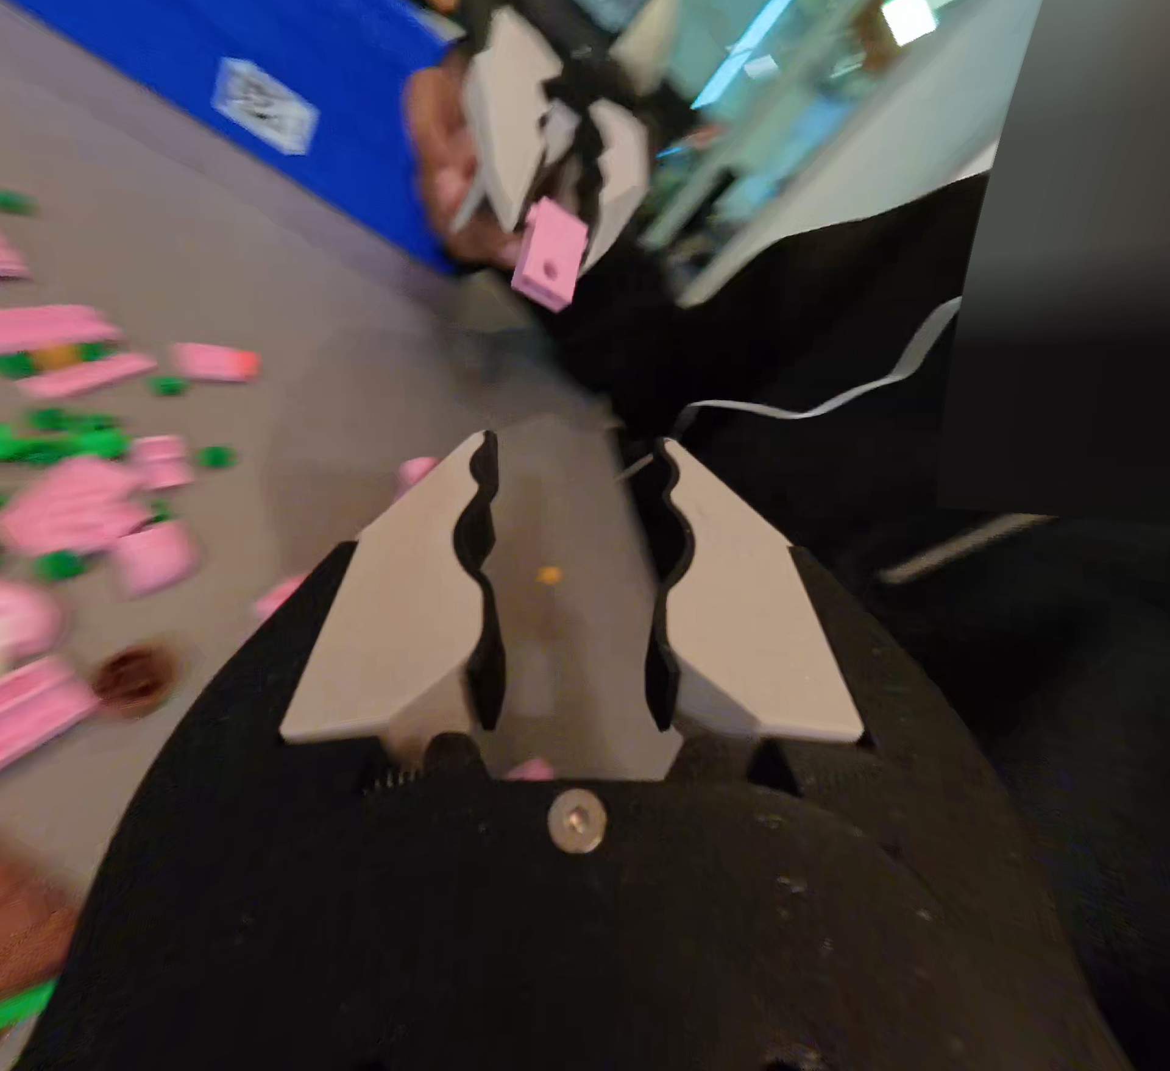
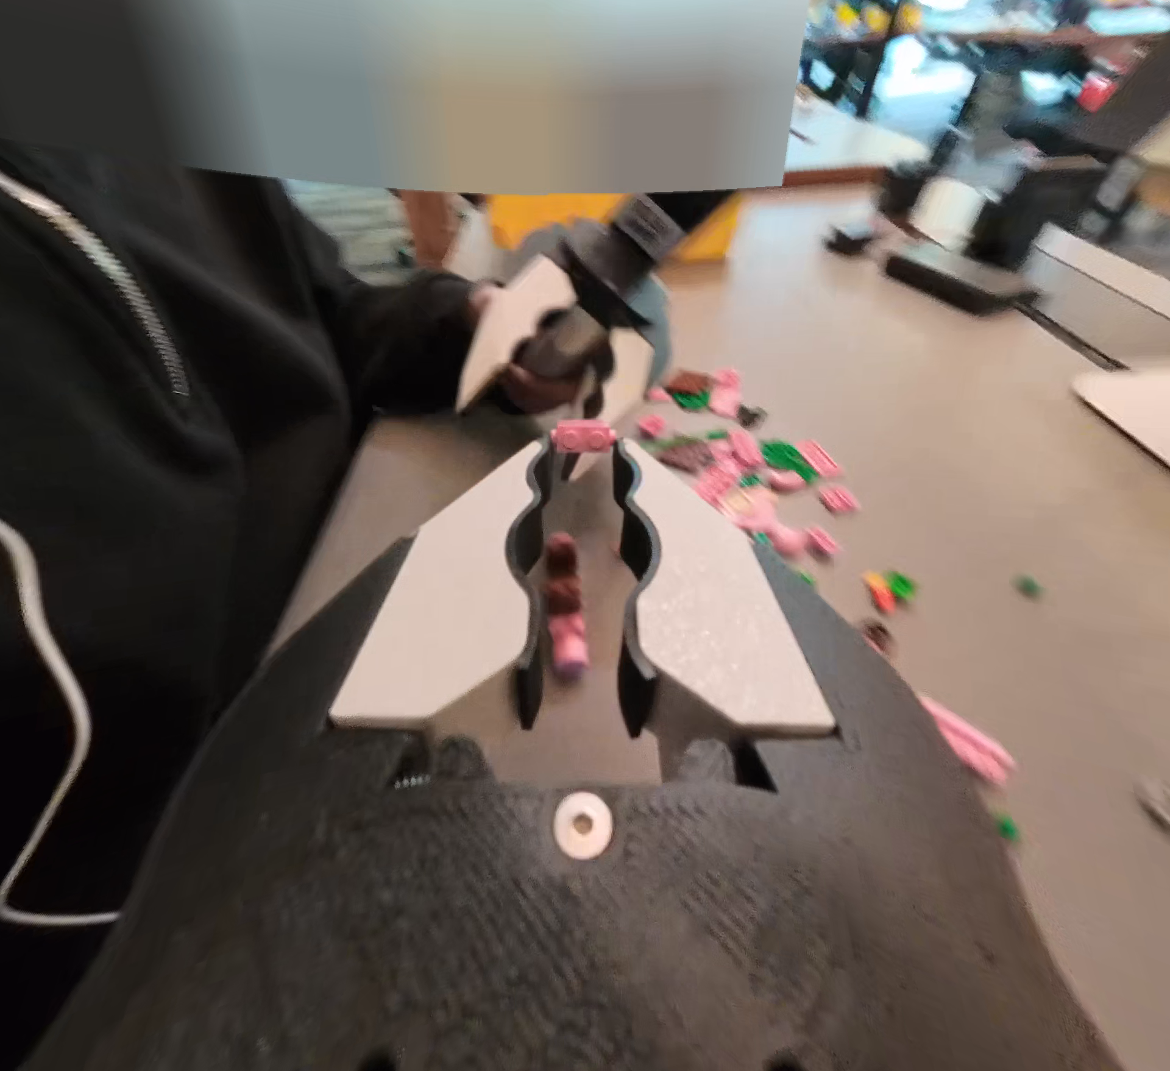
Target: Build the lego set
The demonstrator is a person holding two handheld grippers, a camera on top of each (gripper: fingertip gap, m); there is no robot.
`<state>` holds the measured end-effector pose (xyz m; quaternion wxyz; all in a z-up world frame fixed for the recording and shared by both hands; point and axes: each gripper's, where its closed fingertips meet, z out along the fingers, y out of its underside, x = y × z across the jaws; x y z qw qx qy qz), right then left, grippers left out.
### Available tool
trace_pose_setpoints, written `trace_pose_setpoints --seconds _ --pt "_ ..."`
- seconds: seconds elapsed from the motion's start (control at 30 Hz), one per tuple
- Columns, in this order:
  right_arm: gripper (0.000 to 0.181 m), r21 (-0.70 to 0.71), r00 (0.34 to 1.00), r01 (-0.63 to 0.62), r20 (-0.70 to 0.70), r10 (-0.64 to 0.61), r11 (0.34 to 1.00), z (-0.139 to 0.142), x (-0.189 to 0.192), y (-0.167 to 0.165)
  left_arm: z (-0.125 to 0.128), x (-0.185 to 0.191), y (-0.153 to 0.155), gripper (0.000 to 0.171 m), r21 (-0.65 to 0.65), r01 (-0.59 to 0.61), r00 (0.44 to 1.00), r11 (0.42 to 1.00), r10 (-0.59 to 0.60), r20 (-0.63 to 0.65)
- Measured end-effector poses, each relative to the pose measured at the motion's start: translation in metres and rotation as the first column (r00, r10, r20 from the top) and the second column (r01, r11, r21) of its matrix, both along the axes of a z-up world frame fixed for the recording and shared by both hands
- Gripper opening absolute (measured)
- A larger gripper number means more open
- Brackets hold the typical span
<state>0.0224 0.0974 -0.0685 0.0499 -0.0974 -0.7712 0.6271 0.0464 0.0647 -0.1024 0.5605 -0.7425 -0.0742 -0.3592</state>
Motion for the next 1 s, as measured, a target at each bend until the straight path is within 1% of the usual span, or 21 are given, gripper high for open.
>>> trace_pose_setpoints --seconds 0.03,0.07,0.13,0.17,0.27,0.33,0.5,0.67,0.87,1.0 --pt "0.017 0.085 0.998 0.069 0.002 -0.07 0.994 -0.009 -0.007 0.009 -0.011 -0.008 0.002 0.05 -0.053 -0.063 0.995 0.997 0.058 -0.083" --pt "0.017 0.183 0.992 0.122 0.005 -0.125 0.976 -0.02 -0.012 0.017 -0.019 -0.013 0.003 0.051 -0.095 -0.105 0.985 0.99 0.09 -0.147" --pt "0.018 0.352 0.98 0.165 0.044 -0.192 0.921 -0.044 -0.015 0.026 -0.03 -0.016 0.007 0.052 -0.145 -0.141 0.971 0.979 0.108 -0.212" --pt "0.017 0.411 0.97 0.181 0.074 -0.231 0.894 -0.053 -0.018 0.028 -0.037 -0.015 0.008 0.052 -0.176 -0.147 0.967 0.973 0.104 -0.234" --pt "0.017 0.49 0.962 0.077 0.191 -0.194 0.868 -0.076 -0.006 0.022 -0.057 -0.012 0.01 0.051 -0.269 -0.147 0.952 0.952 0.062 -0.3" --pt "0.017 0.545 0.97 0.005 0.203 -0.137 0.838 -0.086 0.004 0.019 -0.065 -0.011 0.011 0.048 -0.3 -0.157 0.935 0.941 0.044 -0.351" --pt "0.017 0.625 0.985 -0.087 0.169 -0.026 0.776 -0.084 0.016 0.005 -0.077 -0.007 0.015 0.04 -0.345 -0.167 0.911 0.923 0.01 -0.413" --pt "0.017 0.723 0.988 -0.121 0.154 0.011 0.68 -0.092 0.015 0.007 -0.088 -0.007 0.015 0.038 -0.389 -0.184 0.895 0.903 -0.01 -0.446" --pt "0.017 0.746 0.987 -0.139 0.156 0.032 0.651 -0.095 0.013 0.006 -0.092 -0.008 0.015 0.028 -0.405 -0.192 0.894 0.894 -0.011 -0.449" --pt "0.017 0.742 0.987 -0.145 0.16 0.037 0.654 -0.095 0.014 0.003 -0.093 -0.006 0.016 0.022 -0.411 -0.187 0.896 0.892 -0.016 -0.443"
